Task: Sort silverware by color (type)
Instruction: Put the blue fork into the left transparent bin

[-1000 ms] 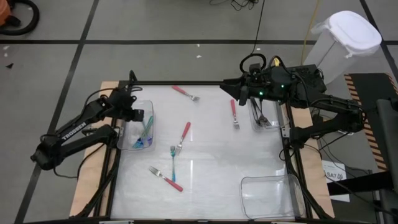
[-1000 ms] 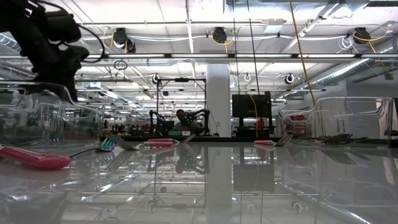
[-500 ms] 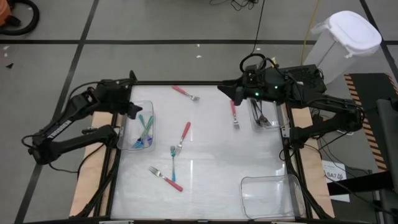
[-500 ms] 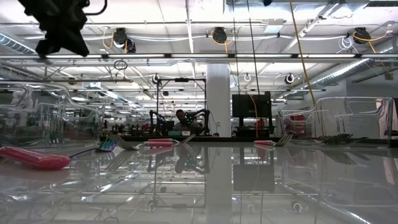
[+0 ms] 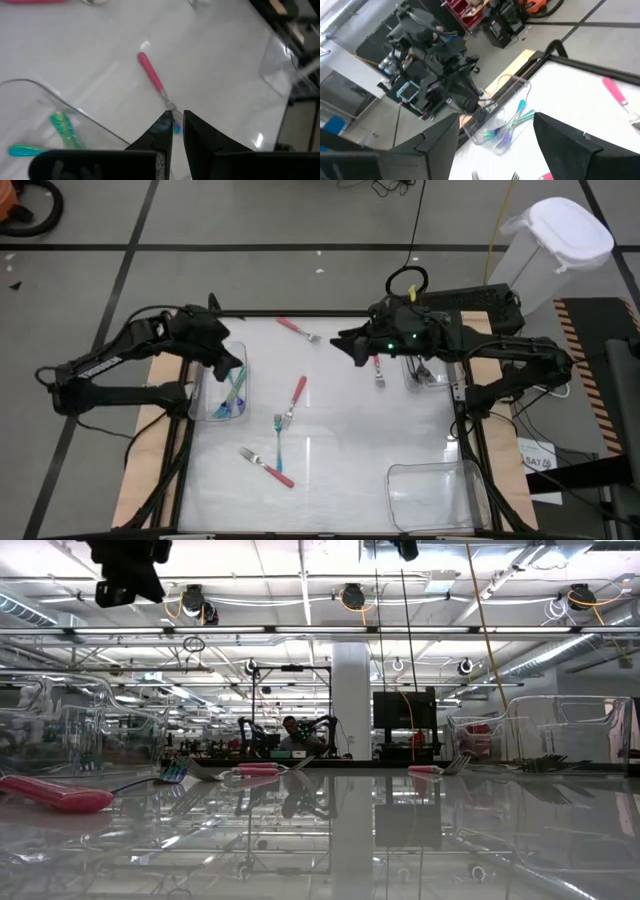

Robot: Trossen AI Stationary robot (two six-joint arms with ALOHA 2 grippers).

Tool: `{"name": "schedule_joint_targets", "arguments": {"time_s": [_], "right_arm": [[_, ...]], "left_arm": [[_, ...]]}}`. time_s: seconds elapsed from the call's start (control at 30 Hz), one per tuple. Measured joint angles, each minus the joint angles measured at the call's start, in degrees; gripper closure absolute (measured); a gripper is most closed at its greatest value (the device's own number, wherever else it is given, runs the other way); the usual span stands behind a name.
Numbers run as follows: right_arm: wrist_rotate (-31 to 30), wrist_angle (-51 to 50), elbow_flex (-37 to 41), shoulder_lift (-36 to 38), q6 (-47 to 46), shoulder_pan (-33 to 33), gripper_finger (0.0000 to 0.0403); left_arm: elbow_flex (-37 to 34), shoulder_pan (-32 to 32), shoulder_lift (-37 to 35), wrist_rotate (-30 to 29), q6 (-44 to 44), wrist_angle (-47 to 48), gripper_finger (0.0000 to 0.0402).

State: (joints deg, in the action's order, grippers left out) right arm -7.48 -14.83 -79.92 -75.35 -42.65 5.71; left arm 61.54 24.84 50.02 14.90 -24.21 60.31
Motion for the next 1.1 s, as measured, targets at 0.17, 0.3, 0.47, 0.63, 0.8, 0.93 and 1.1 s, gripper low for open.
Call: {"name": "schedule_joint_targets", "arguments": {"time_s": [0.17,0.3,0.47,0.63,0.8,0.93,1.1], "right_arm": [[0.0,0.0,0.0,-0.5,0.3,-1.0,0.0151],[0.0,0.0,0.0,0.1,1.2,-1.0,0.0151],[0.0,-0.4,0.0,1.5,3.0,-0.9,0.0151],[0.0,-2.8,0.0,2.9,3.5,-0.9,0.0151],[0.0,-7.2,0.0,3.5,3.3,-0.9,0.0151],[0.2,-9.2,0.0,3.9,3.3,-0.9,0.0151],[2.8,-10.3,0.0,4.2,4.0,-0.9,0.0151]], "left_arm": [[0.1,-6.2,4.7,-0.7,-2.0,0.0,0.0353],[0.1,-11.1,8.6,-3.4,-3.4,-0.1,0.0323],[0.1,-15.5,14.1,-4.9,-4.1,-0.5,0.0261],[0.1,-17.5,20.1,-4.9,-6.0,-0.7,0.0232],[0.1,-18.7,25.1,-3.9,-5.8,-2.8,0.0231],[0.1,-18.9,27.5,-1.1,-5.8,-7.0,0.0231],[0.1,-18.3,30.5,1.2,-7.6,-8.2,0.0231]]}}
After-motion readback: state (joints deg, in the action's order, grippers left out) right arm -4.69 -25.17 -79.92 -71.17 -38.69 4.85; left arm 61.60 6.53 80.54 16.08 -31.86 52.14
